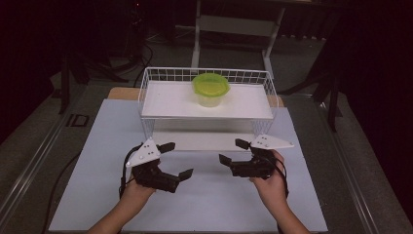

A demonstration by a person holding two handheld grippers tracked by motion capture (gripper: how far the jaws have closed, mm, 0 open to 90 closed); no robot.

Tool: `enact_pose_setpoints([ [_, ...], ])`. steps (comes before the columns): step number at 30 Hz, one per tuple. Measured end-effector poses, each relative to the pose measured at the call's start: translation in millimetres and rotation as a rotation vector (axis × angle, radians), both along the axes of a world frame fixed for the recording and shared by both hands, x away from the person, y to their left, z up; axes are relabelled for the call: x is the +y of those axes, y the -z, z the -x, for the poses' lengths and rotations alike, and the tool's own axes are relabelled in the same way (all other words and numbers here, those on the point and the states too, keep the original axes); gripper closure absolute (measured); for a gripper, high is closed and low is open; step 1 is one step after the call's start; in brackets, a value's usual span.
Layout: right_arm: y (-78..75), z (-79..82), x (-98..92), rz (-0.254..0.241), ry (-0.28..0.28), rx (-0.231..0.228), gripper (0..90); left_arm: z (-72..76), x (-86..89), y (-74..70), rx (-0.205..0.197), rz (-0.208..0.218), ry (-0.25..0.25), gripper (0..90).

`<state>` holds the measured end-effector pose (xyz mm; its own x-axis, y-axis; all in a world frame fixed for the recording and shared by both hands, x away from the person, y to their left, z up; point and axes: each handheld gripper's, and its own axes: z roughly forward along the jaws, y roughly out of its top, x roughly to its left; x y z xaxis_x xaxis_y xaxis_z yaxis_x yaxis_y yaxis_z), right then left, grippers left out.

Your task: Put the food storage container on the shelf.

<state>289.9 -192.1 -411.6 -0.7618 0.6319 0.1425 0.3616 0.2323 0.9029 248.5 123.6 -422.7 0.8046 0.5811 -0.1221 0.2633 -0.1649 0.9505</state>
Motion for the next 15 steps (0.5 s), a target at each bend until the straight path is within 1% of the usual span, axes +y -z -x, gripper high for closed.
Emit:
enact_pose_setpoints([
  [1, 2.0, 0.7, -1.2, 0.004, 0.002, -0.002, 17.1, 0.9, 0.3, 2.7, 0.003, 0.000, -0.003, 1.4],
  [3, 6.7, 3.4, -4.6, 0.003, 0.004, -0.004, 17.0, 2.4, 0.9, 8.0, 0.023, 0.009, 0.006, 1.4],
  [7, 16.5, 9.0, -11.2, 0.006, -0.003, 0.002, 17.0, 7.0, 2.0, 17.8, 0.027, -0.009, 0.009, 1.4],
  [8, 18.8, 11.0, -12.3, 0.007, 0.000, 0.001, 17.0, 7.8, 2.3, 20.4, 0.029, -0.008, 0.010, 1.4],
  [10, 23.2, 13.8, -15.2, 0.011, -0.004, 0.004, 17.0, 8.9, 3.3, 24.8, 0.032, -0.017, 0.020, 1.4],
  [12, 27.7, 16.8, -18.0, 0.014, -0.002, 0.005, 17.0, 9.9, 4.7, 28.5, 0.032, -0.017, 0.029, 1.4],
  [15, 34.5, 20.6, -22.1, 0.017, -0.006, 0.018, 17.0, 12.2, 6.4, 33.2, 0.032, -0.029, 0.033, 1.4],
])
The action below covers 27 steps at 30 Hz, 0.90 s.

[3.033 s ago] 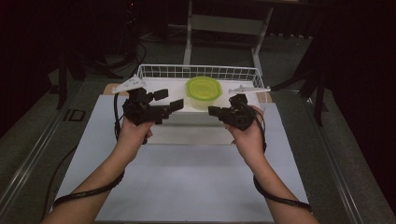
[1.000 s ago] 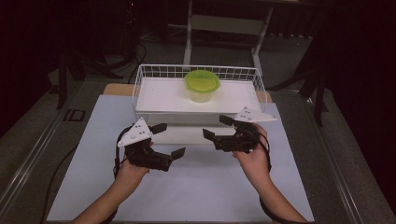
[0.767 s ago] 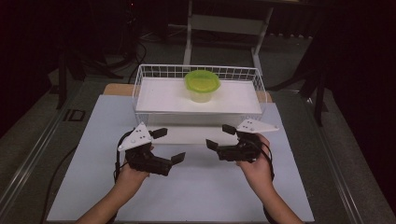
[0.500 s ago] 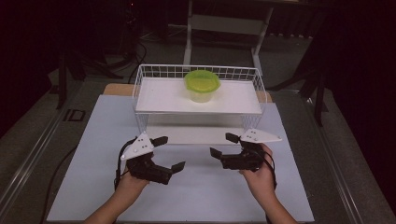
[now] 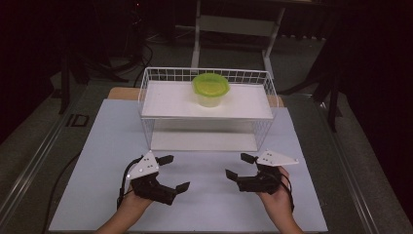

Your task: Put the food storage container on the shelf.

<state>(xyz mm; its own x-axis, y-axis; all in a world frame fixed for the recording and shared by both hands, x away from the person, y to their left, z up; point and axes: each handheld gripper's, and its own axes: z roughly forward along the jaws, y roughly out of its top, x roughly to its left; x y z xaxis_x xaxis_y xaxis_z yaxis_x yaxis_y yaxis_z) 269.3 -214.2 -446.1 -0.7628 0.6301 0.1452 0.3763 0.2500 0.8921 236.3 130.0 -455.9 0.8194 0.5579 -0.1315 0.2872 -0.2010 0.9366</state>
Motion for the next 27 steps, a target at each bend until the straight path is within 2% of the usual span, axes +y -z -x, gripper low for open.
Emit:
enact_pose_setpoints([
  [6, 10.5, 8.3, -8.5, 0.007, -0.011, 0.015, 17.0, 4.1, 4.7, 8.4, 0.011, -0.022, 0.008, 1.4],
  [16, 27.3, 15.4, -19.2, 0.016, -0.005, 0.036, 17.0, 5.0, 4.9, 24.6, 0.031, -0.022, 0.014, 1.4],
  [19, 35.4, 16.0, -21.6, 0.019, 0.006, 0.052, 17.1, 3.8, 5.2, 25.9, 0.022, -0.012, 0.006, 1.4],
  [21, 40.7, 17.1, -21.5, 0.039, 0.008, 0.054, 17.0, 2.5, 5.3, 27.3, 0.029, 0.005, 0.007, 1.4],
  [25, 46.9, 17.0, -19.5, 0.056, 0.002, 0.068, 16.6, 3.2, 3.9, 29.6, 0.028, -0.007, 0.011, 1.4],
  [27, 47.7, 16.0, -19.1, 0.069, 0.004, 0.061, 16.6, 4.8, 3.4, 30.3, 0.028, -0.015, 0.017, 1.4],
])
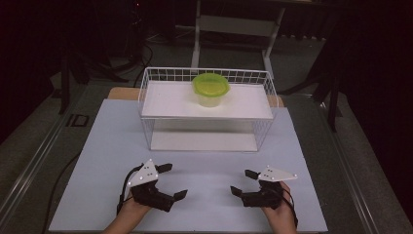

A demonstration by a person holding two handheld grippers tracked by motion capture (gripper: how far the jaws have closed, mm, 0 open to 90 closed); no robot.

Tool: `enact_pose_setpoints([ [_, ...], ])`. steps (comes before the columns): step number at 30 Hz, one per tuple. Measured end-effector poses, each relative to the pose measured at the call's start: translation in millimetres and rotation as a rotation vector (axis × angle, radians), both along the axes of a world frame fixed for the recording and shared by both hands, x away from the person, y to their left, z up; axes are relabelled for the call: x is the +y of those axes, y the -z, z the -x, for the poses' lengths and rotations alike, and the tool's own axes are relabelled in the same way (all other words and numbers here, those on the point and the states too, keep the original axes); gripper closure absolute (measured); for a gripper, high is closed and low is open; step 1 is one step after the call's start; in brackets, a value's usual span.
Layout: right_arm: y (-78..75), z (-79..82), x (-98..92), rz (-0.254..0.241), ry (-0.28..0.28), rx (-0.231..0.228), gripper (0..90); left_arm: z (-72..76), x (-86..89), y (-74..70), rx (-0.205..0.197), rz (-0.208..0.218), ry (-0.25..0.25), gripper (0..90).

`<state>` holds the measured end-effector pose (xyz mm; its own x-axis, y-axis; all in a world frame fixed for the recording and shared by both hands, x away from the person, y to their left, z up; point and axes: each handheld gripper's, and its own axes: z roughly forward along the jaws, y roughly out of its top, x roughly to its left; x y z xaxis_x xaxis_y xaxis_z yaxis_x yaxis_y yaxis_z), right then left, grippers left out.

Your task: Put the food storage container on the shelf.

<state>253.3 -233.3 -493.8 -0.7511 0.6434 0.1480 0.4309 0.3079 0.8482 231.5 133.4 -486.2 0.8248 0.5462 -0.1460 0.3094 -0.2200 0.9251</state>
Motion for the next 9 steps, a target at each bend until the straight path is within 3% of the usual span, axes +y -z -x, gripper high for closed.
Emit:
enact_pose_setpoints([
  [9, -1.1, -0.8, -4.3, -0.007, 0.017, -0.006, 16.5, 3.6, 2.2, 2.3, 0.002, 0.000, 0.004, 1.4],
])
